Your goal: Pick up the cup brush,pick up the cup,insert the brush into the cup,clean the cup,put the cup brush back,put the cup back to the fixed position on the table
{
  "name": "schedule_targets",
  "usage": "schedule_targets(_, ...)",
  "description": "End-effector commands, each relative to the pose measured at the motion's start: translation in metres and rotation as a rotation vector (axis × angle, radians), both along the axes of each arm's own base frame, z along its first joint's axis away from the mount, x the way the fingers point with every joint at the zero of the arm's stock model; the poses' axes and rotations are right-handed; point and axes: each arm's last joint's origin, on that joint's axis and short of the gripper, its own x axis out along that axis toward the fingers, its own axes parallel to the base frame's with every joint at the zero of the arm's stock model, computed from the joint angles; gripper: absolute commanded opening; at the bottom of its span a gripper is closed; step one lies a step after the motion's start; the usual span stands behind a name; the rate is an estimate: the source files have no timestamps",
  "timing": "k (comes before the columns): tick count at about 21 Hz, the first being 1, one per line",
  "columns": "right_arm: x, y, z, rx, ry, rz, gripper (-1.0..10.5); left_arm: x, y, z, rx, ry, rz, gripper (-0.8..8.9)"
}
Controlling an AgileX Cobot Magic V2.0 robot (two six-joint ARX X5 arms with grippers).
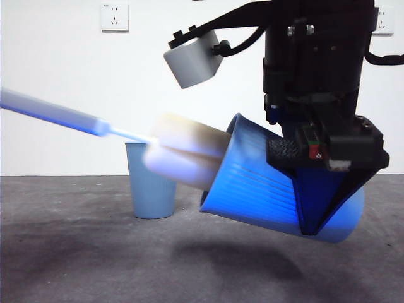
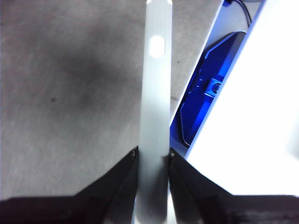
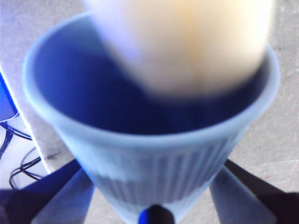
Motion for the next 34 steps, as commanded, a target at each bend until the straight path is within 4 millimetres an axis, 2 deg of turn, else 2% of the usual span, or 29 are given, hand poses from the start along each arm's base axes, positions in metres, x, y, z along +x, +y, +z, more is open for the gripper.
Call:
schedule_targets(1, -0.001, 0.001, 0.001, 0.017, 0.003, -0.014, -0.2, -0.008, 0.01, 0.004, -0.032, -0.018, 0.089, -0.09)
schedule_targets(10, 0.0, 0.002, 0.001, 0.057, -0.008, -0.059, -0.2, -0.037, 0.039, 0.018, -0.161, -0.114, 0.202, -0.09)
schedule_targets(14, 0.0, 0.004, 0.009, 0.148, -0.038, -0.111, -0.2, -0.048, 0.051, 0.024, -0.28, -0.179, 0.327, -0.09)
schedule_targets(21, -0.002, 0.0, 0.048, 0.497, -0.14, -0.242, -0.2, -0.054, 0.063, 0.041, -0.55, -0.383, 0.612, -0.09)
schedule_targets(24, -0.007, -0.01, 0.077, 0.709, -0.185, -0.305, -0.2, -0.048, 0.062, 0.043, -0.578, -0.429, 0.744, -0.09)
schedule_targets(28, -0.019, -0.033, 0.119, 0.987, -0.248, -0.33, -0.2, -0.03, 0.045, 0.03, -0.647, -0.426, 0.822, -0.09)
schedule_targets(31, -0.03, -0.056, 0.142, 1.113, -0.281, -0.326, -0.2, -0.01, 0.028, 0.001, -0.652, -0.384, 0.864, -0.09)
schedule_targets(34, -0.04, -0.075, 0.154, 1.163, -0.296, -0.321, -0.2, 0.014, 0.015, -0.028, -0.621, -0.348, 0.925, -0.09)
